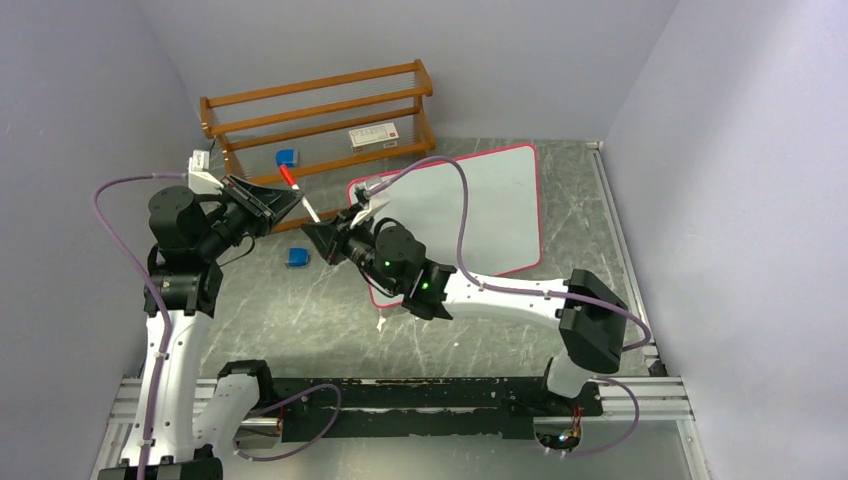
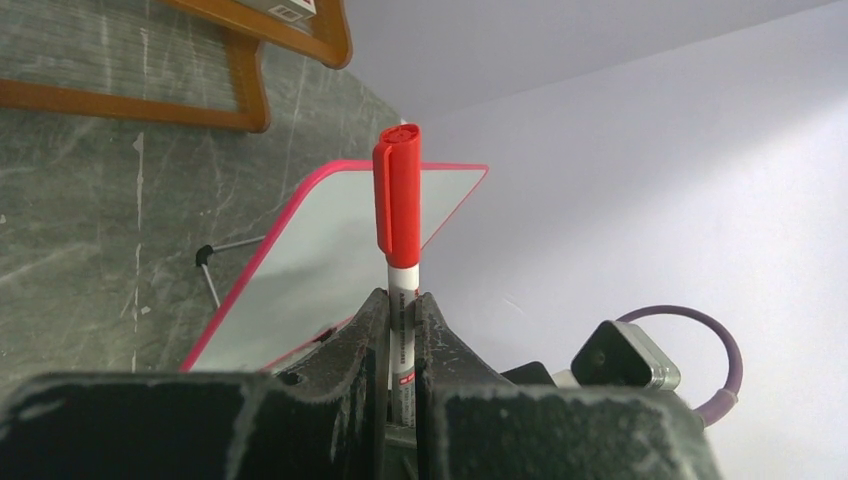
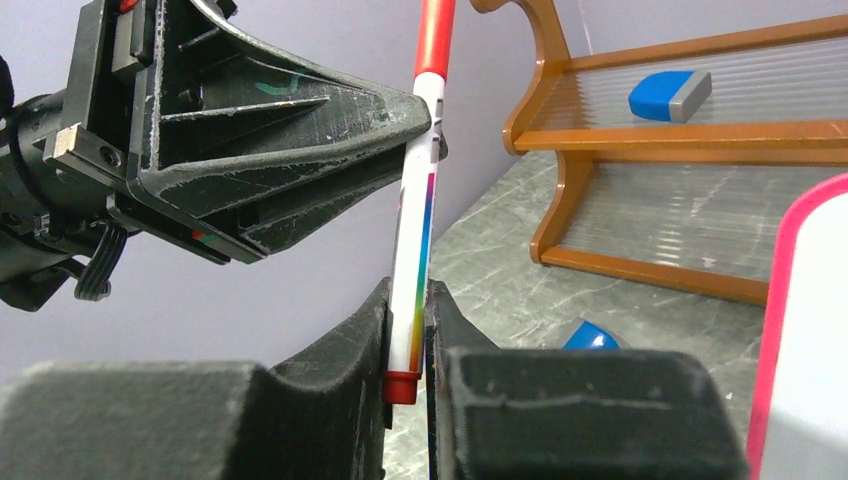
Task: Write a sentence on the whiteboard
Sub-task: Open the whiteboard marker at the center of the board.
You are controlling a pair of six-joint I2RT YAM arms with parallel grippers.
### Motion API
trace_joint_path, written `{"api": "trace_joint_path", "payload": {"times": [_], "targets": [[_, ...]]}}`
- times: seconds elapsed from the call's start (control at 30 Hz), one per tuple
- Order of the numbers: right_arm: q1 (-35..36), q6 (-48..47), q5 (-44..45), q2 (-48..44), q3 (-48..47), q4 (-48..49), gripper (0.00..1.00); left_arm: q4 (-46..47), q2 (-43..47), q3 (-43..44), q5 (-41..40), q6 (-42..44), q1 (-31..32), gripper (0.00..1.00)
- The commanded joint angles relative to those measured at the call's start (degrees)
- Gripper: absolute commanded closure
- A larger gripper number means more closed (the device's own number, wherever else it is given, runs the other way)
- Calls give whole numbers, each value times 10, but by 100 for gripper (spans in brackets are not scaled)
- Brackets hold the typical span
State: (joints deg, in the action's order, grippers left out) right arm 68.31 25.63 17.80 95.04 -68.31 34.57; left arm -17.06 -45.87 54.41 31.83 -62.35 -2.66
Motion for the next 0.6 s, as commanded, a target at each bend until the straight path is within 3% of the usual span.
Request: {"api": "trace_joint_path", "payload": {"times": [0.0, 0.3, 0.57], "targets": [[4, -9, -3, -42, 18, 5, 100, -8, 1, 16, 7, 30, 7, 87], [-7, -55, -34, -159, 62, -130, 100, -59, -31, 116, -16, 187, 48, 31], [-55, -79, -80, -284, 86, -291, 100, -17, -41, 146, 31, 367, 122, 10]]}}
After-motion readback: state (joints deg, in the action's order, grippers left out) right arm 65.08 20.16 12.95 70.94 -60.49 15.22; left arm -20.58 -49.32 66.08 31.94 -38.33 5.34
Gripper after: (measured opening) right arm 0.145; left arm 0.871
